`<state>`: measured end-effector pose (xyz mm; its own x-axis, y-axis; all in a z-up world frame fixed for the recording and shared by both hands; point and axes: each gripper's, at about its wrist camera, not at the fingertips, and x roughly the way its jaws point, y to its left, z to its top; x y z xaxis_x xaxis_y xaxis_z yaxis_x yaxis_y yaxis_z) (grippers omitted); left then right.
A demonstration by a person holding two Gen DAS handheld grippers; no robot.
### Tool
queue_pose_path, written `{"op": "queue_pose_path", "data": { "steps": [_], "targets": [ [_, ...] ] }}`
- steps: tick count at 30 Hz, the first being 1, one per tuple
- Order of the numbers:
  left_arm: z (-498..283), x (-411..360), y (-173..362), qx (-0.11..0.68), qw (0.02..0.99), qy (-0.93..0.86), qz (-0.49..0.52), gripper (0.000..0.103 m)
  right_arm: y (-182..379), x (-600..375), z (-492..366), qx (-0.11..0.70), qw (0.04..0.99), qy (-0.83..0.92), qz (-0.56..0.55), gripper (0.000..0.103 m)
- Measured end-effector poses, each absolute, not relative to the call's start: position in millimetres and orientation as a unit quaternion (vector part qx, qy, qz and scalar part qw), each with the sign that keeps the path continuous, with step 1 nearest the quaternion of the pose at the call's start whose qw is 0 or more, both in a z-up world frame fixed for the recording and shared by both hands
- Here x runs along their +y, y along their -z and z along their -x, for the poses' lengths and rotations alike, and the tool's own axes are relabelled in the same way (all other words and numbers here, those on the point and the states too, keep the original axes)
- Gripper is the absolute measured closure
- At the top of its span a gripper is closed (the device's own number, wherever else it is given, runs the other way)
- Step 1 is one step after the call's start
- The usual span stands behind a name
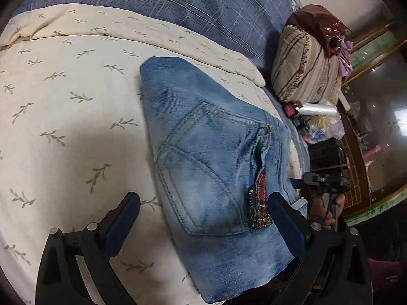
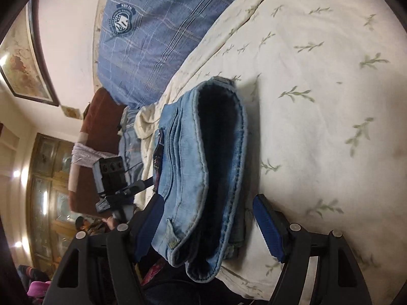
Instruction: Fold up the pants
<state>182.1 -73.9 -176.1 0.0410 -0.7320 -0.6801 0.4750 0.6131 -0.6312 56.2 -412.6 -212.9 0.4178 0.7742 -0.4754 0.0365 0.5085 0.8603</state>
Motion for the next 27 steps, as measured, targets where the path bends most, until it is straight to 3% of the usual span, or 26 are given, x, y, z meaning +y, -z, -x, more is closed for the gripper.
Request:
{"op": "queue_pose_path", "data": {
  "steps": [20,23,27],
  "targets": [
    [-199.0,-82.5,189.1,0.498,0.678,0.513,0.174,0.006,215.6,-365.6,-90.4,0.496,0.737,-0.279,-0.365,0.026],
    [-199.9,-80.8,189.9,0.496,0.677,0.513,0.182,0.007,215.2,-365.4,-87.4,0.491,0.745,-0.273,-0.359,0.028],
    [-201.0,-78.7,190.2,0.500,0.683,0.500,0.184,0.017,214.4,-367.7,-83.6,0.486,0.754,-0.239,-0.372,0.036]
  ]
}}
